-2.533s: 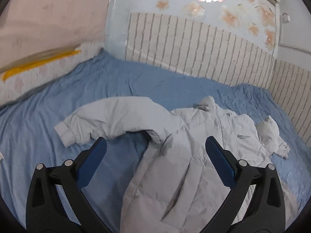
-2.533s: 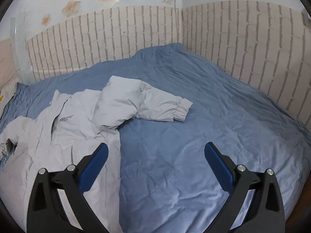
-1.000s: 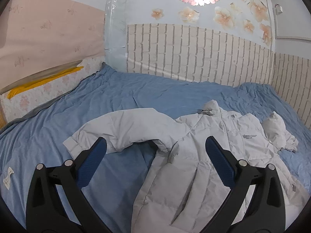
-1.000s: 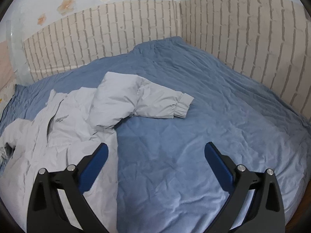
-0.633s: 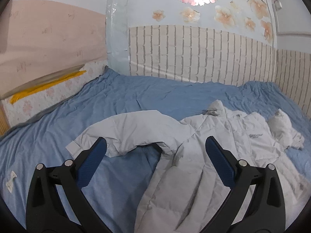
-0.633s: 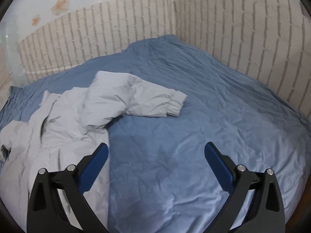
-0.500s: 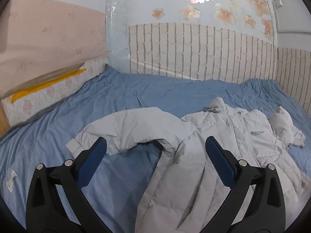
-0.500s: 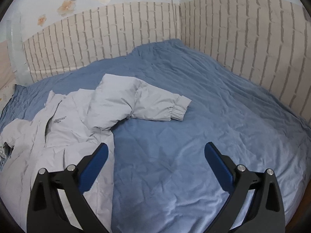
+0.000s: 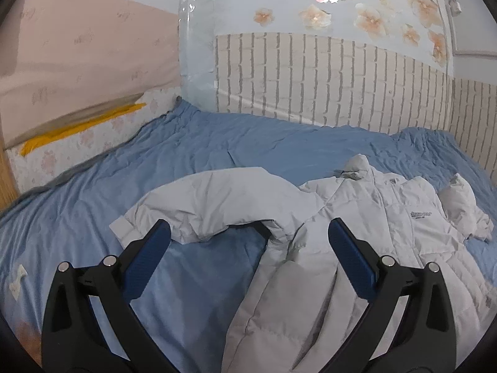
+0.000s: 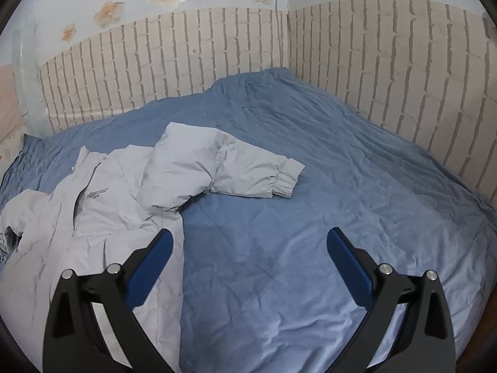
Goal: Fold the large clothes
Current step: 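Move both open grippers over the spread jacket toward its sleeve, then lower the right gripper onto the sleeve cuff and close it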
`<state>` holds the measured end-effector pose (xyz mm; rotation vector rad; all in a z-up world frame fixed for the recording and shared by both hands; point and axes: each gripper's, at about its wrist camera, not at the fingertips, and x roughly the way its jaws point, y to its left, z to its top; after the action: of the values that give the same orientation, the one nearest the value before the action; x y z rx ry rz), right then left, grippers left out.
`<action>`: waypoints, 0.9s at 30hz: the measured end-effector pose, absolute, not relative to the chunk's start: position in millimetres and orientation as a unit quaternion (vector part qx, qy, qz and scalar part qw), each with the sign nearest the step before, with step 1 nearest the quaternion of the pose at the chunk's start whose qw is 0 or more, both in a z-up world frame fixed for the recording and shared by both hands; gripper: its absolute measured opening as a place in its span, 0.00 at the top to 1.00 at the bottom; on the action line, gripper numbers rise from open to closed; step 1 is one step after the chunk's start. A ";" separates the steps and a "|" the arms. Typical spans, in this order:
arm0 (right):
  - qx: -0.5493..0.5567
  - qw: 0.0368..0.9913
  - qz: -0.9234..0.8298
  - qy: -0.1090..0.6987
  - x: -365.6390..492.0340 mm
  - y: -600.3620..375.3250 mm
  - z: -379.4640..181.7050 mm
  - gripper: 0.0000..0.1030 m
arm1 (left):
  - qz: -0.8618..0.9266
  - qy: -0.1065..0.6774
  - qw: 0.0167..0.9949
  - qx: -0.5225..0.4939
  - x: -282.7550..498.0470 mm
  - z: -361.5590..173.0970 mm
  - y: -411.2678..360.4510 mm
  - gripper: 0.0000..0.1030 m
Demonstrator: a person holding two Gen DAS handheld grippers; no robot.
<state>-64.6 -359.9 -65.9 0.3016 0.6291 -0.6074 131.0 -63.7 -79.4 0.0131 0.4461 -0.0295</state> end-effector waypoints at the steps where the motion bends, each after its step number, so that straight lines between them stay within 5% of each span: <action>1: 0.144 0.895 -0.293 0.304 -64.6 -359.8 -66.1 0.04 | -0.016 0.219 0.975 0.011 130.5 -79.0 -65.1 0.03; 27: 0.169 0.878 -0.307 0.327 -15.9 -410.9 -104.6 0.04 | -0.039 0.208 0.977 0.023 146.4 -73.4 -80.1 0.03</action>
<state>-15.9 -410.9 -104.6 0.3515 0.6809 -0.6395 146.4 -80.1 -73.4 0.0468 0.4202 -0.0782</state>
